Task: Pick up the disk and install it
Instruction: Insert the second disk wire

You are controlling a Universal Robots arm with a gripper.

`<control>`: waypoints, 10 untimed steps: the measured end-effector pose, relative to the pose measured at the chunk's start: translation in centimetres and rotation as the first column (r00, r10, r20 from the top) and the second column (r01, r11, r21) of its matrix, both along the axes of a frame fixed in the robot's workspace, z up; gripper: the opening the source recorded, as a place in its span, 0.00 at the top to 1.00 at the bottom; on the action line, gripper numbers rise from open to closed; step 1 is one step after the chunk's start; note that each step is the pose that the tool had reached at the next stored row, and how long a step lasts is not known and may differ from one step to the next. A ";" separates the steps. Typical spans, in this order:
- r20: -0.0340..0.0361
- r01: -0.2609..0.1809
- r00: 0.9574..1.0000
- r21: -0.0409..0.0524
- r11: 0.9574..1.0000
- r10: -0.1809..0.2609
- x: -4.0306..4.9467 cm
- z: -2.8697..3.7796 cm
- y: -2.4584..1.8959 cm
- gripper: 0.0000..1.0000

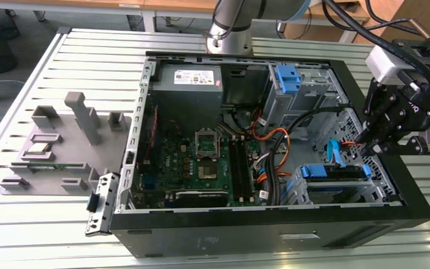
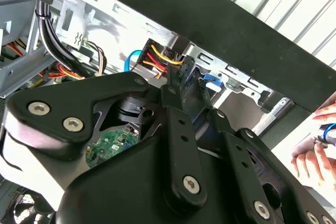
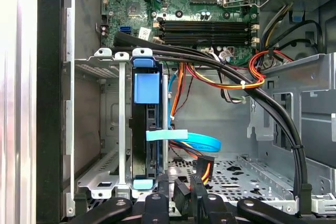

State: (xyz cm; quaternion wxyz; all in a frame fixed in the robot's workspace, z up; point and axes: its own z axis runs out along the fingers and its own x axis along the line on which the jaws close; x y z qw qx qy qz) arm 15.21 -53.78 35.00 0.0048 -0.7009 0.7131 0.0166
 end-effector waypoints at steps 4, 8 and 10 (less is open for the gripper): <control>0.000 0.000 1.000 0.000 1.000 0.000 0.00 0.00 0.00 0.70; -0.007 0.002 1.000 -0.002 1.000 -0.002 0.37 0.00 0.00 0.70; -0.013 0.005 1.000 -0.004 1.000 -0.005 0.62 0.00 0.00 0.70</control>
